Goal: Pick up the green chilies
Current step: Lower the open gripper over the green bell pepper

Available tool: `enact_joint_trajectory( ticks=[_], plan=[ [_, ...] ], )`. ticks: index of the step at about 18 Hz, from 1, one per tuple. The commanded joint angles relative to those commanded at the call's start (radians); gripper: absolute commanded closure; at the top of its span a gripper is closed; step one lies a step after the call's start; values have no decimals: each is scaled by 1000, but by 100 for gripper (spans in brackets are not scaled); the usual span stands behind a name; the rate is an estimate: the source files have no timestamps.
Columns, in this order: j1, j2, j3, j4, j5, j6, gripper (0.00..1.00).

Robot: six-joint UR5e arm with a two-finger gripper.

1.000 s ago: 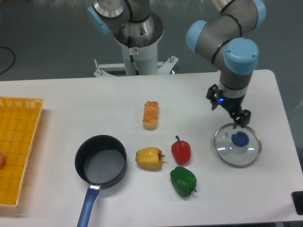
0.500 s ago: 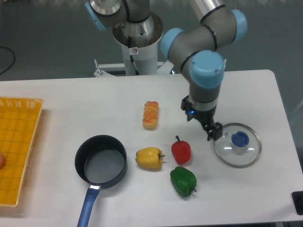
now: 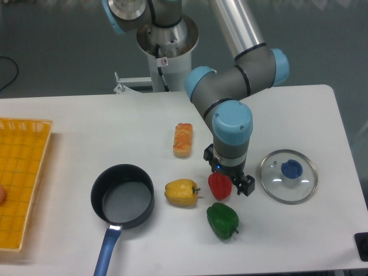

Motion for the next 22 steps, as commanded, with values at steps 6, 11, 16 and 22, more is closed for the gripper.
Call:
enact_joint_trajectory(
  ticks=[6, 11, 16, 22],
  plan=[
    [3, -3, 2, 37, -24, -183, 0],
    [-2, -8, 9, 46, -64, -463, 0],
    [-2, -24, 9, 80, -123, -671, 0],
    [-3, -47, 9, 101, -124, -904, 0]
  ],
)
